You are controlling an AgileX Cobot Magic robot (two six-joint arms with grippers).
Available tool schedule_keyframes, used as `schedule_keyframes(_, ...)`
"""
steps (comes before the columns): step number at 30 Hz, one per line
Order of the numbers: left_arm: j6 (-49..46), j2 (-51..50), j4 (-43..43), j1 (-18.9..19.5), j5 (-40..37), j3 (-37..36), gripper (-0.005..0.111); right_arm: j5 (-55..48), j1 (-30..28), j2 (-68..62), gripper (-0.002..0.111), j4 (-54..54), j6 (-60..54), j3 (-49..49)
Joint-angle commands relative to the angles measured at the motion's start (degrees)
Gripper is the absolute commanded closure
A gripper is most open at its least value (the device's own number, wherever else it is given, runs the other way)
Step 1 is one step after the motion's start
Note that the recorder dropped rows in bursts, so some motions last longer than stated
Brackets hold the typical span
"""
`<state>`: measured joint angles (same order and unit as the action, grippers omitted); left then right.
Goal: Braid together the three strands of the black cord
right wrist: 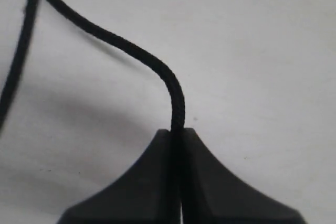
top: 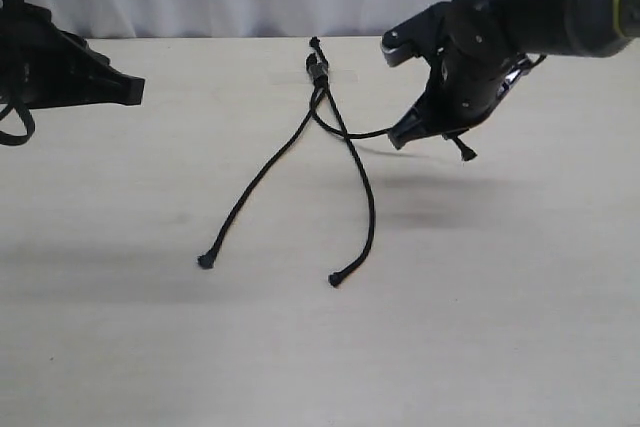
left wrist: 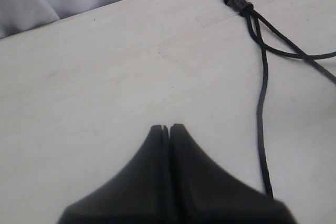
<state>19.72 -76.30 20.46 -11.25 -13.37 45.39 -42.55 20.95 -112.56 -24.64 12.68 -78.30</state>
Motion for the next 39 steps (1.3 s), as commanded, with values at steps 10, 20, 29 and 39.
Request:
schedule_keyframes(10,0.0,0.1,-3.7,-0.1,-0.4,-0.3,0.107,1.8,-1.7,-7.5,0.086,-0.4,7.0,2.7)
schedule_keyframes(20,0.0,-0.1,-3.7,-8.3,1.7,-0.3,0.072,4.0,-1.7,0.2,0.045,-0.4,9.2,3.1)
schedule_keyframes(29,0.0,-8.2,-4.7,-18.6,1.5,3.2,0.069,22.3,-1.8,23.8,0.104,-0.4,12.8,18.2)
schedule_keyframes(39,0.0,-25.4,-4.8,-30.9,1.3,10.6,0.069,41.1,-1.8,40.1,0.104,-0.4,16.5,43.2)
